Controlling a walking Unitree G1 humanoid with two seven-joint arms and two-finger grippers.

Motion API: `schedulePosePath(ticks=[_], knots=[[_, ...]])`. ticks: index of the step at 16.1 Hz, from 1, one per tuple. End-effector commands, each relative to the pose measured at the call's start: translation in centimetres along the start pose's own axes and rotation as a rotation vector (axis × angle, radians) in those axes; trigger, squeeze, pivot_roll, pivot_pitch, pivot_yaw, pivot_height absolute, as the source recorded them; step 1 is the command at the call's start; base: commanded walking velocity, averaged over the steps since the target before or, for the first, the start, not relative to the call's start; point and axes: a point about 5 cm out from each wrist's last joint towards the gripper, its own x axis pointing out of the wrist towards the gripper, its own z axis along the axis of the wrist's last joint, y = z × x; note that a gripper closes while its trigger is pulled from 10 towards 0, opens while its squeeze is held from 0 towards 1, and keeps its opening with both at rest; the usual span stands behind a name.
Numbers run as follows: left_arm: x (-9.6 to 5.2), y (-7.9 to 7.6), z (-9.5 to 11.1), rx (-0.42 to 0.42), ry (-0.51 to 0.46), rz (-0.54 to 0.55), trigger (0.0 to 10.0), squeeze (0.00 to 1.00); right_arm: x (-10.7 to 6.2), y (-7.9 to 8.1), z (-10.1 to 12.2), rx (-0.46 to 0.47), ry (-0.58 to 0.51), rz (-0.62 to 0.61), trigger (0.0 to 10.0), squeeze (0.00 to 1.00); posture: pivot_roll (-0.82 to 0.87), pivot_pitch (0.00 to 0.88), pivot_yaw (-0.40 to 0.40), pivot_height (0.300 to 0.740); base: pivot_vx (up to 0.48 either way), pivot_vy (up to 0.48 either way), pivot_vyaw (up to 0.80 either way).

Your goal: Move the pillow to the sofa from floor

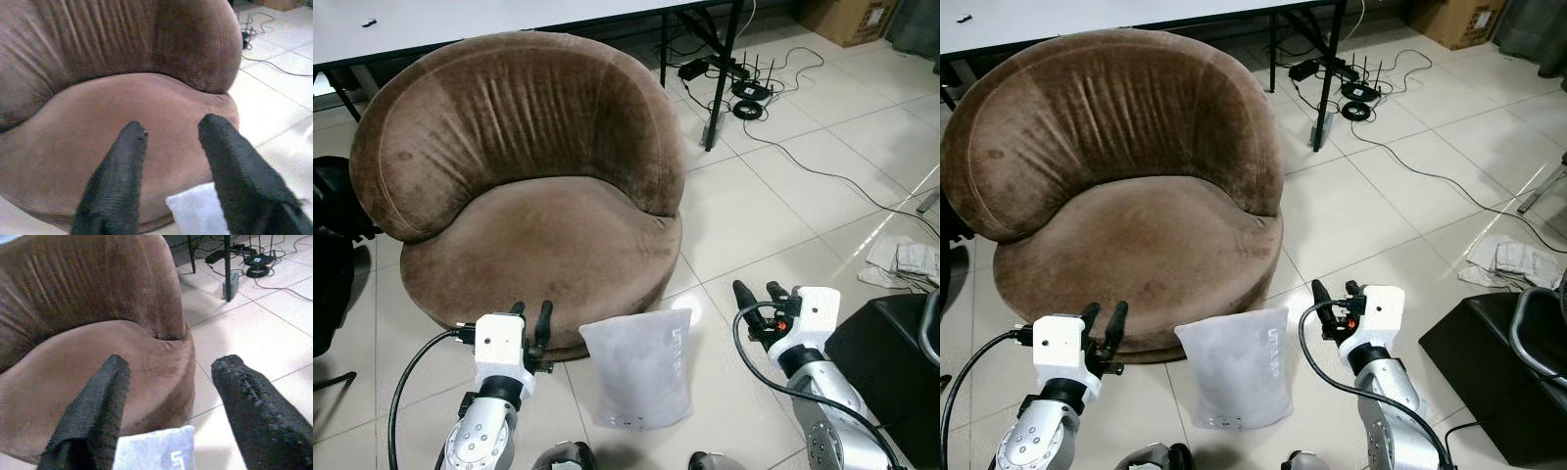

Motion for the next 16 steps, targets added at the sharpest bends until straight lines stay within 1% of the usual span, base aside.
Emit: schedulePosePath(ticks=[1, 2, 3, 4, 5, 6, 7, 9, 10, 11, 13, 16], knots=[[0.2, -0.5, 0.7, 0.015, -0.019, -0.044, 10.0, 1.00, 0.3, -0.6, 0.1, 0.000, 0.008, -0.030, 10.0, 1.00, 0.00, 0.121, 0.043, 0.740, 0.000, 0.000, 0.00], [0.4, -0.5, 0.8, 0.021, -0.023, -0.049, 10.0, 1.00, 0.5, -0.7, 0.1, -0.007, 0.011, -0.036, 10.0, 1.00, 0.00, 0.126, 0.050, 0.740, 0.000, 0.000, 0.00], [0.8, -0.5, 1.2, 0.056, -0.023, -0.049, 10.0, 1.00, 0.7, -0.8, 0.3, 0.002, 0.005, -0.047, 10.0, 1.00, 0.00, 0.126, 0.050, 0.740, 0.000, 0.000, 0.00], [1.7, -0.5, 1.1, 0.091, -0.006, -0.055, 10.0, 1.00, 0.9, -1.9, -1.0, -0.006, 0.069, -0.091, 10.0, 1.00, 0.00, 0.119, 0.052, 0.740, 0.000, 0.000, 0.00], [2.4, -0.5, 0.6, 0.088, 0.018, -0.064, 10.0, 1.00, 0.5, -3.0, -3.0, -0.027, 0.155, -0.130, 10.0, 1.00, 0.01, 0.129, 0.059, 0.740, 0.000, 0.000, 0.00], [2.2, 0.1, 0.1, 0.116, 0.037, -0.074, 10.0, 1.00, 0.3, -2.4, -2.0, 0.000, 0.105, -0.074, 10.0, 1.00, 0.01, 0.129, 0.059, 0.740, 0.000, 0.000, 0.00], [1.5, 0.7, 0.4, 0.062, 0.032, -0.037, 10.0, 1.00, 0.2, -1.6, -0.6, 0.043, 0.039, -0.032, 10.0, 1.00, 0.00, 0.123, 0.061, 0.740, 0.000, 0.000, 0.00], [1.2, 0.7, -0.6, 0.056, 0.073, -0.026, 10.0, 1.00, 0.3, -1.4, -1.3, 0.037, 0.059, -0.042, 10.0, 1.00, 0.00, 0.120, 0.060, 0.740, 0.000, 0.000, 0.00], [1.2, 0.7, -0.7, 0.058, 0.080, -0.024, 10.0, 1.00, 0.3, -1.4, -1.4, 0.036, 0.061, -0.043, 10.0, 1.00, 0.00, 0.120, 0.060, 0.740, 0.000, 0.000, 0.00], [1.0, 0.0, -0.7, 0.038, 0.072, -0.049, 10.0, 1.00, 0.3, -1.1, -1.5, 0.044, 0.052, -0.018, 10.0, 1.00, 0.00, 0.124, 0.057, 0.740, 0.000, 0.000, 0.00], [0.8, -0.3, -0.9, 0.025, 0.076, -0.055, 10.0, 1.00, 0.1, -0.9, -1.6, 0.050, 0.048, -0.003, 10.0, 1.00, 0.00, 0.124, 0.057, 0.740, 0.000, 0.000, 0.00], [0.5, -0.3, -1.1, 0.011, 0.088, -0.073, 10.0, 1.00, -0.6, -1.4, -1.8, 0.039, 0.056, -0.020, 10.0, 1.00, 0.00, 0.136, 0.060, 0.740, 0.000, 0.000, 0.00]])
